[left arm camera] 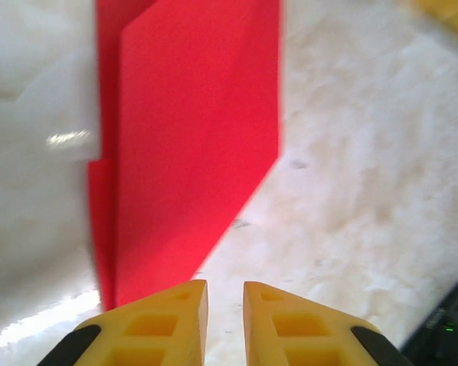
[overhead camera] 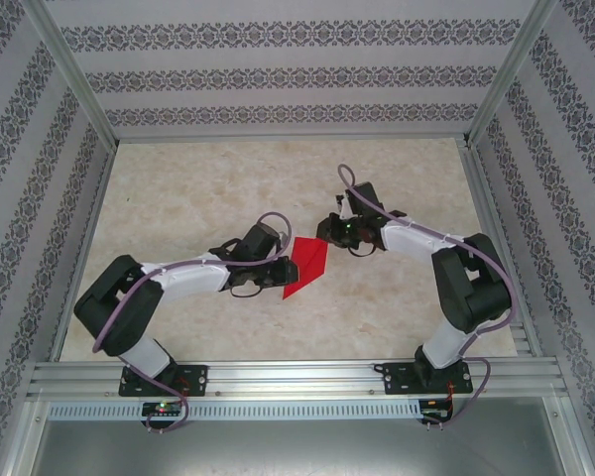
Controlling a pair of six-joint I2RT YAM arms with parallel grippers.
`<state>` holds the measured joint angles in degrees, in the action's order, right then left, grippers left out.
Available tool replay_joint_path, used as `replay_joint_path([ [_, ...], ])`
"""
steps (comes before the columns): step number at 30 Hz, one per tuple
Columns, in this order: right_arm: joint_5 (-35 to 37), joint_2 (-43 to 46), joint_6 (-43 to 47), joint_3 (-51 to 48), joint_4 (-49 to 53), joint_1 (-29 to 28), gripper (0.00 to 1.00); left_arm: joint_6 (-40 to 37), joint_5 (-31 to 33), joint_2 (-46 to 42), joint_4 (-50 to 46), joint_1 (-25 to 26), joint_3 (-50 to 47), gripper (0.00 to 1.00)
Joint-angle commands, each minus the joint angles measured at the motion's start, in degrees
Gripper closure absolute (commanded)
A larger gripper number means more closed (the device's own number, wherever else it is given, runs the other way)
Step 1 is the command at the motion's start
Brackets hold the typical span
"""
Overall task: Fold a paper plane with a square sheet of paper (pick it up from the middle)
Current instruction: Fourth fold the wing at the center of the table.
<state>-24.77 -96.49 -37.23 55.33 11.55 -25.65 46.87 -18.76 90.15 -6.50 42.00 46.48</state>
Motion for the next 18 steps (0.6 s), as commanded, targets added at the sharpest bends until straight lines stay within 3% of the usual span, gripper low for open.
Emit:
replay_joint_path([
  [1, -1.5, -1.0, -2.4, -1.8, -3.0, -3.5, 0.85, 0.4, 1.8, -1.7, -1.0, -0.3, 0.5, 0.81],
  [8, -2.5, -6.9, -4.1, -0.3, -5.9, -7.4, 0.89, 1.6, 2.0, 2.5, 1.1, -0.2, -0.3, 0.95],
  [18, -2.8, -11.9, -4.3, 0.2, -6.0, -7.9, 0.90, 1.6, -0.6, 7.5, 4.6, -0.3, -1.5, 0.97],
])
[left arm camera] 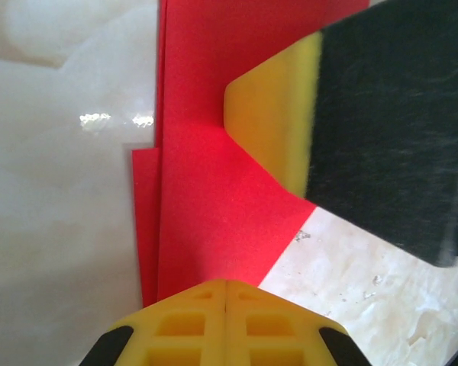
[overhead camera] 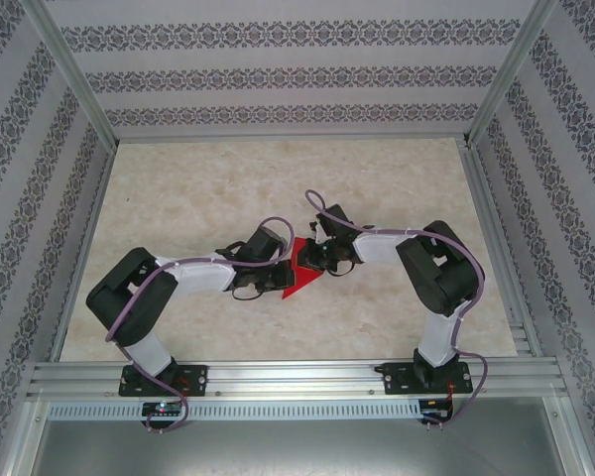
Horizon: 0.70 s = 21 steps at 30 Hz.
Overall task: Fold a paper plane with a square sheet of paper (pick it up from the middle)
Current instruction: Fourth fold the wing at the center of the table.
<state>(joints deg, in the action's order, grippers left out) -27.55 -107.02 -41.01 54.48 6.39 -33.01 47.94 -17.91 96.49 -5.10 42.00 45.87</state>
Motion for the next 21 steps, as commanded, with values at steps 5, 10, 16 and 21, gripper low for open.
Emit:
replay_joint_path([
  [5, 1.7, -2.9, -1.0, 1.6, 1.6, -0.6, 0.91, 0.2, -3.1, 2.1, 2.2, -0.2, -2.7, 0.98],
  [10, 3.1, -3.6, -1.0, 2.1, 3.5, -0.4, 0.91, -0.6, -3.0, -0.2, -0.8, -0.1, -6.7, 0.99],
  [16, 3.5, -4.0, -0.9, 2.1, 4.3, -0.3, 0.92, -0.6, -2.0, -6.0, -3.7, 0.3, -12.0, 0.99],
  [21, 1.9, -2.6, -0.6, 2.6, 4.3, -0.3, 0.91, -0.3, 0.4, -14.0, -4.5, 0.2, -13.9, 0.98],
])
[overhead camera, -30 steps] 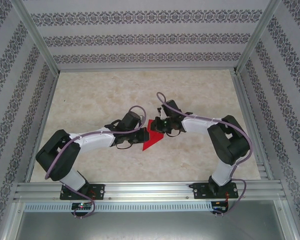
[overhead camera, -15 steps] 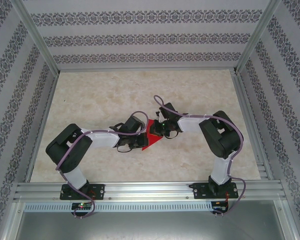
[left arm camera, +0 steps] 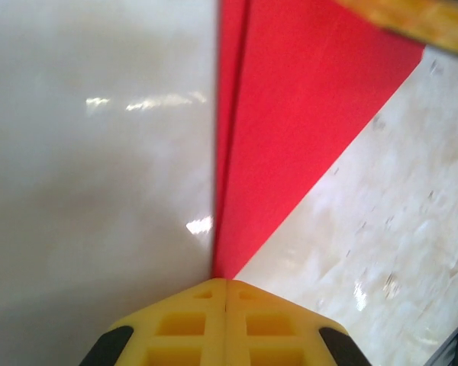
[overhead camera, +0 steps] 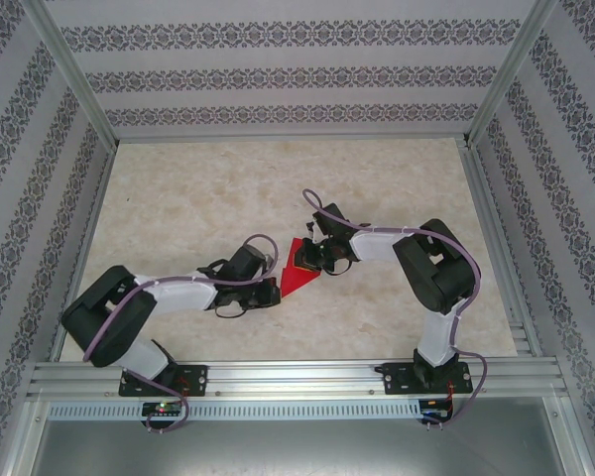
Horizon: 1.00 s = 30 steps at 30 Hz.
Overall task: Fold a paper plane with a square sheet of paper (pick it up from the middle)
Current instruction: Fourth fold the wing at the center of the table.
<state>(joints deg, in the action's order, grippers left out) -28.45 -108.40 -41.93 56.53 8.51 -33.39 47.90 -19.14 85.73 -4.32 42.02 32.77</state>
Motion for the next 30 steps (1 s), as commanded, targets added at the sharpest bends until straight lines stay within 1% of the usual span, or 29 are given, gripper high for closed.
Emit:
replay_joint_path([
  [1, 2.8, -0.6, 0.3, 0.8, 2.3, 0.1, 0.91, -0.1, 2.6, -4.7, -5.5, 0.1, -0.7, 0.97],
  [3, 2.5, 0.9, 0.6, 2.0, 3.1, 0.1, 0.90, 0.5, 4.7, -7.4, -5.9, -0.4, 0.0, 0.95],
  [5, 2.6, 3.2, 0.3, 2.8, 3.4, 0.2, 0.88, 1.5, 7.3, -9.7, -6.0, -0.8, 0.4, 0.90],
  [6, 3.0, 4.6, 0.0, 3.0, 3.3, 0.3, 0.85, 1.9, 8.5, -10.9, -5.9, -1.1, 0.7, 0.86],
  [9, 6.2, 8.8, -2.1, 2.0, 2.9, 0.7, 0.63, 2.0, 10.1, -12.7, -4.3, -1.6, 1.5, 0.75],
  [10, 7.6, 9.8, -3.0, 1.4, 2.9, 0.9, 0.59, 2.1, 10.3, -12.7, -3.4, -1.6, 1.9, 0.71],
  [12, 10.0, 11.6, -5.3, -0.1, 3.0, 1.8, 0.55, 2.2, 9.8, -11.8, -1.3, -1.6, 2.7, 0.68],
  [14, 11.2, 12.4, -7.5, -1.6, 2.3, 3.0, 0.54, 1.9, 9.1, -9.9, 0.5, -1.7, 4.0, 0.65],
  [18, 11.3, 11.5, -10.2, -2.5, 1.3, 4.2, 0.53, 2.5, 8.4, -4.7, 4.9, -1.6, 6.2, 0.65],
  [20, 11.3, 10.0, -10.6, -1.4, 2.9, 4.1, 0.53, 2.8, 7.9, -1.6, 6.5, -1.7, 7.6, 0.65],
  [22, 11.4, 8.7, -10.9, -0.8, 3.3, 4.0, 0.53, 3.0, 7.5, 1.1, 7.7, -1.7, 8.7, 0.67],
  [27, 10.8, 6.4, -11.6, 0.3, 3.1, 3.5, 0.55, 3.6, 11.1, 5.3, 5.2, -2.5, 10.9, 0.75],
  [30, 10.5, 5.4, -11.7, 1.0, 3.1, 3.2, 0.56, 5.0, 10.6, 6.4, 6.5, -4.0, 9.9, 0.78],
])
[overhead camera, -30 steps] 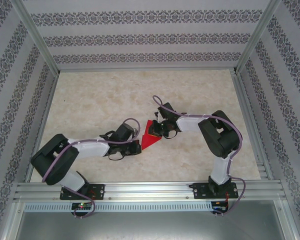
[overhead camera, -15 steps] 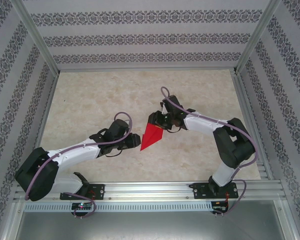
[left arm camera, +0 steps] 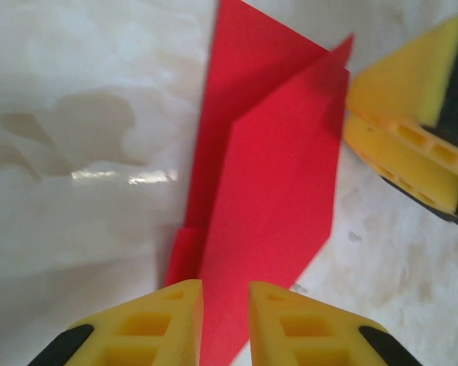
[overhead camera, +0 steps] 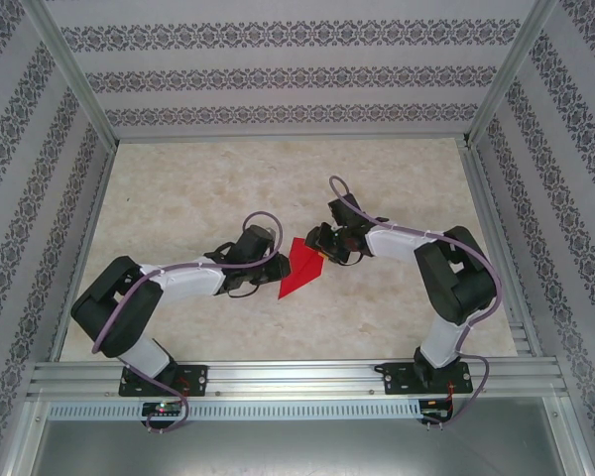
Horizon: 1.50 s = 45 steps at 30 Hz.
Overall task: Fold a paper plane with a square sheet of paper (pick it up from the middle)
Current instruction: Fourth fold the wing at the center of the table.
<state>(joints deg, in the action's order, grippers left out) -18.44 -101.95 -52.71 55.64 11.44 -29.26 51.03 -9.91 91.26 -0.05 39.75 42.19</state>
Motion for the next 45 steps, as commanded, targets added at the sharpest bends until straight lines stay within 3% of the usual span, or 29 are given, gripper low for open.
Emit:
replay_joint_path([
  [1, 0.4, -1.3, -0.9, 2.2, 0.3, -0.9, 0.57, 2.1, 1.1, 1.2, 2.7, -2.1, 0.0, 0.78],
  [24, -5.4, -3.6, -2.5, 2.5, -3.0, -2.0, 0.61, 2.5, -4.0, 7.1, 5.6, -3.0, -0.1, 0.73],
  [33, 0.7, 0.1, -2.7, 0.8, 0.9, -0.6, 0.58, 1.1, -3.2, 4.0, 6.2, -3.1, -0.9, 0.72],
  [39, -1.1, -1.5, -3.1, 0.9, -0.5, -0.5, 0.58, 0.9, -4.8, 3.5, 10.7, -3.1, -2.4, 0.63],
  [45, -1.3, -2.2, -3.3, 1.2, -0.1, -0.9, 0.58, 0.2, -5.6, 4.5, 9.7, -3.1, -1.6, 0.62],
])
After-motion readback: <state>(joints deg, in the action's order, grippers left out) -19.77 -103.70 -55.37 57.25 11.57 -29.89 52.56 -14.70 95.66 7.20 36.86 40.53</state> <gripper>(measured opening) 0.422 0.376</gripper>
